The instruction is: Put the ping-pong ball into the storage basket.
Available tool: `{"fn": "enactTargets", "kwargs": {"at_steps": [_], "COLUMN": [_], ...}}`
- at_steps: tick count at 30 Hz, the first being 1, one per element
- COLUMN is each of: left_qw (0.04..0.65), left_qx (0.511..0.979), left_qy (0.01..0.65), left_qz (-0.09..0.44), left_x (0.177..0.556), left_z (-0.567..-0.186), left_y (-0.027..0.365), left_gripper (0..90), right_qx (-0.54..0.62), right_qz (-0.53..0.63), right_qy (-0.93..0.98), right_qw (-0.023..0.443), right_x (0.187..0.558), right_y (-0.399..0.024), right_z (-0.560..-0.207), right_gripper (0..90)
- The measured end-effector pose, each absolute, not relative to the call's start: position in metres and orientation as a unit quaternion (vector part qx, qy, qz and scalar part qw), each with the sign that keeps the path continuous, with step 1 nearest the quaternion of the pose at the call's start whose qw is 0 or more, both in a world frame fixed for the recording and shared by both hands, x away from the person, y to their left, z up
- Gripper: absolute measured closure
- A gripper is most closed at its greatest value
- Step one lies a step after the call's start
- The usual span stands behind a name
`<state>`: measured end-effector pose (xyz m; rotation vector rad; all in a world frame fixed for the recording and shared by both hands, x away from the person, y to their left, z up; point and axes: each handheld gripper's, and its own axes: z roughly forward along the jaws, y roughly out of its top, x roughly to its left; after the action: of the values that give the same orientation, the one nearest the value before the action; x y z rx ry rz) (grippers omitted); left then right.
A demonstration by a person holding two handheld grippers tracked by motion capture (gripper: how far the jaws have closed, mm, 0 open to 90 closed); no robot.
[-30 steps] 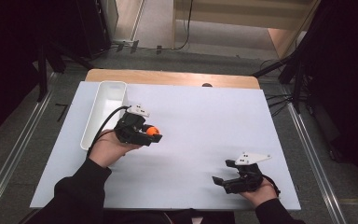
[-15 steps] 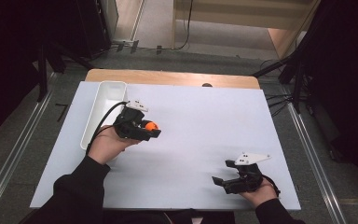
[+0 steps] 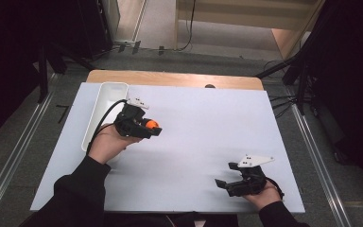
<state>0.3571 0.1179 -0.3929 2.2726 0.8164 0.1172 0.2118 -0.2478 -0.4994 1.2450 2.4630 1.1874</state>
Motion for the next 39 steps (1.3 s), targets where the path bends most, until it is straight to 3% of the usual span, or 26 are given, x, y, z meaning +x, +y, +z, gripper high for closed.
{"fn": "enactTargets", "kwargs": {"at_steps": [39], "left_qw": [0.352], "left_qx": [0.864], "left_qy": [0.35], "left_qz": [0.085], "left_x": [0.369], "left_z": [-0.381], "left_y": [0.144], "left_gripper": [50.7], "right_qx": [0.412], "right_qz": [0.395], "right_qy": [0.818], "right_qw": [0.066], "right_x": [0.212], "right_y": [-0.248], "right_z": [-0.499], "right_gripper": [12.7]}}
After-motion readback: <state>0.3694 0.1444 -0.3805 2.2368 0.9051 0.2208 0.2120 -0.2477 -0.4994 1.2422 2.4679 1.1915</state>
